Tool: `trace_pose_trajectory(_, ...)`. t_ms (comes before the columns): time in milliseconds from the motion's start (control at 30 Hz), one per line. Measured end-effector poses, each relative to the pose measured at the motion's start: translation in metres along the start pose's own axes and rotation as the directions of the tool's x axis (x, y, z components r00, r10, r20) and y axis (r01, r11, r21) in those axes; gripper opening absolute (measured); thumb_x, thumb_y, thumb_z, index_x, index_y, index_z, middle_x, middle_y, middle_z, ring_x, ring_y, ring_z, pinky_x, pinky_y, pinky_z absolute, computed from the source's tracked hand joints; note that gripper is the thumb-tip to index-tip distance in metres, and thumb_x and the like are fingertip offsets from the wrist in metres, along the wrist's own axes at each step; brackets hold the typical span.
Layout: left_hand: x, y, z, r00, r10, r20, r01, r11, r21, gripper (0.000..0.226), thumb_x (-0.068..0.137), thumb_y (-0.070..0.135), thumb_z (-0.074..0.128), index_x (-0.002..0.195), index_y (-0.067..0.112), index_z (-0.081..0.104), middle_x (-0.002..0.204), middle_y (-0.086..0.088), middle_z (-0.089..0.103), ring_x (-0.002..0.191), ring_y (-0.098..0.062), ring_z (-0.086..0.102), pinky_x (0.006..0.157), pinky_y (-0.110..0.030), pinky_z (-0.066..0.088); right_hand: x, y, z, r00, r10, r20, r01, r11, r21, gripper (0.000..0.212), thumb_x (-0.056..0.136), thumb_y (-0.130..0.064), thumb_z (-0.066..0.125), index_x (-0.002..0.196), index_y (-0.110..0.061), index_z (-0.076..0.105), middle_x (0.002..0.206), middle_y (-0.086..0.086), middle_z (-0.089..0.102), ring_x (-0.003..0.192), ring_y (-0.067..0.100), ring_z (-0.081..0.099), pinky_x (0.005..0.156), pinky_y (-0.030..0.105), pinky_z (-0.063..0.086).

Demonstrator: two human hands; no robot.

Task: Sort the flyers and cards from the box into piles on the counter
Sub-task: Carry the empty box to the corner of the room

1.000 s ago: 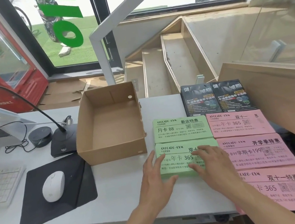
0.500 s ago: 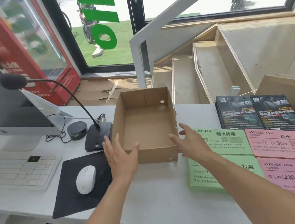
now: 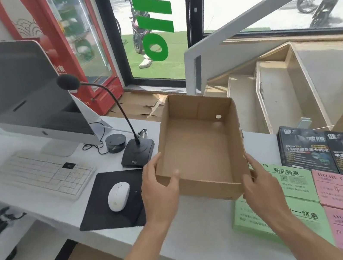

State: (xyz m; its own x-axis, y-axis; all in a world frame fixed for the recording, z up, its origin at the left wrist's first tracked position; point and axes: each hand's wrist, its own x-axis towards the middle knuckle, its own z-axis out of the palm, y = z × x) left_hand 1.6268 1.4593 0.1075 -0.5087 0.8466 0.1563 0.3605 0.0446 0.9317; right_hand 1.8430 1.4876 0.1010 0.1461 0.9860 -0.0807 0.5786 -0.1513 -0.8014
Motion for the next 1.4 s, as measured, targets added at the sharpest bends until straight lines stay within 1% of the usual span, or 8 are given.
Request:
trace_pose_trajectory(200, -0.088, 0.023, -0.046, 0.969, -0.113, -0.222, 0.065, 0.975, -0.214, 0.058, 0.098, 0.012, 0.062, 0.143, 0.041, 0.041, 0.126, 0.033, 0.058, 0.123, 0.002, 0.056, 0.098, -0.018, 0.047, -0.073, -0.005, -0.019, 0.993, -0.109, 0.037, 0.105, 0.988, 0.112, 0.062, 0.097, -0.013, 0.052, 0.14, -0.057, 0.042, 0.069, 0.002, 0.065, 0.057, 0.027, 0.057, 0.06, 0.047, 0.05)
trace_pose_trajectory(433, -0.206, 0.001, -0.148, 0.792, -0.209, -0.574, 0.096, 0.971, -0.22, 0.052, 0.1, -0.004, 0.051, 0.143, 0.025, 0.046, 0.132, 0.025, 0.054, 0.125, 0.011, 0.051, 0.1, -0.007, 0.041, -0.165, -0.042, 0.012, 0.886, -0.297, 0.355, 0.276, 0.955, 0.109, 0.068, 0.096, -0.017, 0.05, 0.118, -0.08, 0.037, 0.072, -0.003, 0.065, 0.057, 0.021, 0.058, 0.064, 0.044, 0.051)
trace_pose_trajectory(600, -0.288, -0.031, -0.228, 0.629, -0.321, -0.708, 0.188, 0.946, -0.262, 0.063, 0.095, -0.019, 0.044, 0.145, 0.019, 0.045, 0.14, 0.015, 0.056, 0.13, 0.005, 0.051, 0.106, -0.012, 0.04, -0.237, -0.064, 0.066, 0.71, -0.381, 0.593, 0.418, 0.905, 0.081, 0.062, 0.095, -0.02, 0.048, 0.135, -0.066, 0.039, 0.074, -0.008, 0.07, 0.065, 0.013, 0.062, 0.066, 0.037, 0.048)
trace_pose_trajectory(800, -0.385, -0.077, -0.329, 0.386, -0.49, -0.782, 0.305, 0.867, -0.394, 0.049, 0.089, -0.015, 0.057, 0.109, 0.029, 0.067, 0.113, 0.015, 0.071, 0.105, 0.003, 0.068, 0.093, -0.02, 0.053, -0.336, -0.085, 0.139, 0.472, -0.407, 0.782, 0.564, 0.821, 0.087, 0.054, 0.097, -0.021, 0.047, 0.139, -0.055, 0.045, 0.091, -0.024, 0.068, 0.066, 0.003, 0.061, 0.065, 0.028, 0.045)
trace_pose_trajectory(933, -0.457, -0.112, -0.404, 0.26, -0.51, -0.82, 0.366, 0.838, -0.405, 0.046, 0.091, -0.008, 0.055, 0.12, 0.026, 0.068, 0.117, 0.016, 0.072, 0.111, 0.005, 0.065, 0.102, -0.032, 0.051, -0.431, -0.097, 0.205, 0.308, -0.424, 0.851, 0.666, 0.735, 0.125, 0.052, 0.098, -0.024, 0.046, 0.141, -0.053, 0.042, 0.085, -0.026, 0.066, 0.06, 0.002, 0.06, 0.057, 0.027, 0.044)
trace_pose_trajectory(1067, -0.53, -0.159, -0.493, 0.149, -0.507, -0.849, 0.401, 0.816, -0.417, 0.051, 0.093, -0.01, 0.052, 0.123, 0.029, 0.064, 0.123, 0.017, 0.069, 0.117, 0.009, 0.06, 0.106, -0.032, 0.048, -0.544, -0.115, 0.278, 0.165, -0.42, 0.892, 0.733, 0.657, 0.175, 0.048, 0.098, -0.032, 0.044, 0.139, -0.057, 0.039, 0.077, -0.023, 0.065, 0.068, 0.006, 0.062, 0.069, 0.035, 0.05)
trace_pose_trajectory(1267, -0.62, -0.203, -0.619, -0.017, -0.511, -0.859, 0.457, 0.761, -0.461, 0.05, 0.091, -0.014, 0.051, 0.112, 0.028, 0.065, 0.114, 0.012, 0.072, 0.114, 0.006, 0.062, 0.092, -0.007, 0.046, -0.699, -0.151, 0.374, -0.059, -0.355, 0.933, 0.794, 0.549, 0.259, 0.05, 0.097, -0.051, 0.045, 0.147, -0.048, 0.036, 0.114, -0.012, 0.069, 0.103, 0.014, 0.065, 0.078, 0.034, 0.049)
trace_pose_trajectory(1400, -0.647, -0.226, -0.683, -0.128, -0.531, -0.838, 0.485, 0.703, -0.52, 0.05, 0.087, -0.017, 0.05, 0.112, 0.023, 0.068, 0.112, 0.011, 0.072, 0.104, 0.019, 0.06, 0.084, 0.0, 0.043, -0.773, -0.176, 0.435, -0.176, -0.296, 0.939, 0.777, 0.543, 0.317, 0.048, 0.097, -0.046, 0.05, 0.145, -0.042, 0.042, 0.08, -0.016, 0.062, 0.068, 0.002, 0.063, 0.063, 0.026, 0.049)
